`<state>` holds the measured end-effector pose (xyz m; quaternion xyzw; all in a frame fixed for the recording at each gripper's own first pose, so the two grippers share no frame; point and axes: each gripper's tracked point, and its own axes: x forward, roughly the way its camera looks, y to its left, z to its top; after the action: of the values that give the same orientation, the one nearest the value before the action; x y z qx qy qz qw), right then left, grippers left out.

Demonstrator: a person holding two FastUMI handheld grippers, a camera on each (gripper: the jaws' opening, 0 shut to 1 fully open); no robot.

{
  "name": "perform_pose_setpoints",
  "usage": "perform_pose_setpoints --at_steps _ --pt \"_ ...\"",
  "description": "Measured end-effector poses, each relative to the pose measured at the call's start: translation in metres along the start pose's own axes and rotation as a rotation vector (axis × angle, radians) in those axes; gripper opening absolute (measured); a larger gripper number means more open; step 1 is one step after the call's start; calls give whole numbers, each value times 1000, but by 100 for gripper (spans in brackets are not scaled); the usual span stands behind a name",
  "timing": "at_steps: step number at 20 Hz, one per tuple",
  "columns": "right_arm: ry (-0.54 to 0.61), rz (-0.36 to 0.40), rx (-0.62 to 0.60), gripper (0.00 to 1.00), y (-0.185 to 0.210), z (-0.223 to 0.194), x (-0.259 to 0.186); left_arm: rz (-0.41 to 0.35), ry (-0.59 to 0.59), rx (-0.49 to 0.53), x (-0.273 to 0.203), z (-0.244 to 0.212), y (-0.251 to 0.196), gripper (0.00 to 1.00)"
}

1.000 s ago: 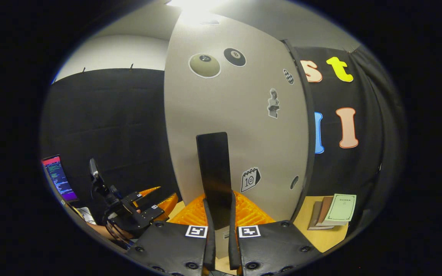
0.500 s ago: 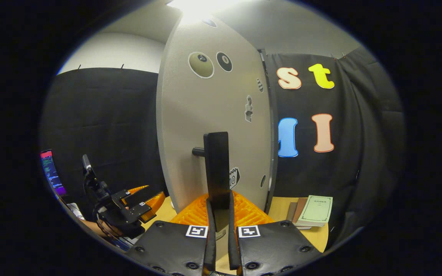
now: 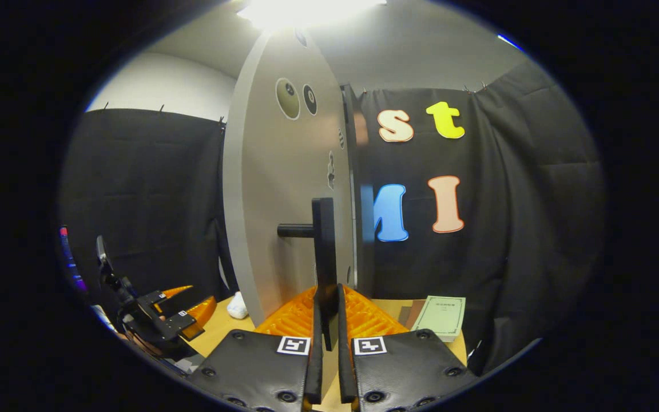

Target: Open the cabinet door with the right hand, grasp the bottle in the cabinet with the left hand and place it on the coaster, then close the cabinet door with the right hand.

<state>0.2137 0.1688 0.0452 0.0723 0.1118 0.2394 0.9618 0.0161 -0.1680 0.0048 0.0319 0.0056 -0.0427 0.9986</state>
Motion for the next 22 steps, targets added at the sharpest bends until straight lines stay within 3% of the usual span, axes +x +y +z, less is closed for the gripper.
perform_pose_setpoints --at_steps 3,5,7,8,10,11,13,14,22 --pt "-12 -6 -46 10 -11 2 -4 23 -6 10 -6 9 -4 77" --pt "-18 14 -42 16 -10 1 -13 32 4 16 -4 14 -4 77" --pt "-25 38 -17 31 -9 -1 -20 25 1 20 -2 24 -7 77" --pt "-29 37 -6 32 -10 0 -22 20 -4 22 -3 30 -7 77" --pt "-34 -29 -24 41 -31 -1 -30 9 -13 28 5 43 -7 77" --pt "-40 -70 -34 55 -46 -1 -36 -1 -16 28 13 49 -7 77" --pt "-43 -143 -33 93 -71 -1 -42 -16 -27 21 37 57 -5 77" --pt "-42 -180 -29 99 -78 -7 -39 -26 -31 12 46 62 -5 77" --pt "-29 -421 47 98 -138 -21 -33 -119 -29 -76 144 74 -1 77"
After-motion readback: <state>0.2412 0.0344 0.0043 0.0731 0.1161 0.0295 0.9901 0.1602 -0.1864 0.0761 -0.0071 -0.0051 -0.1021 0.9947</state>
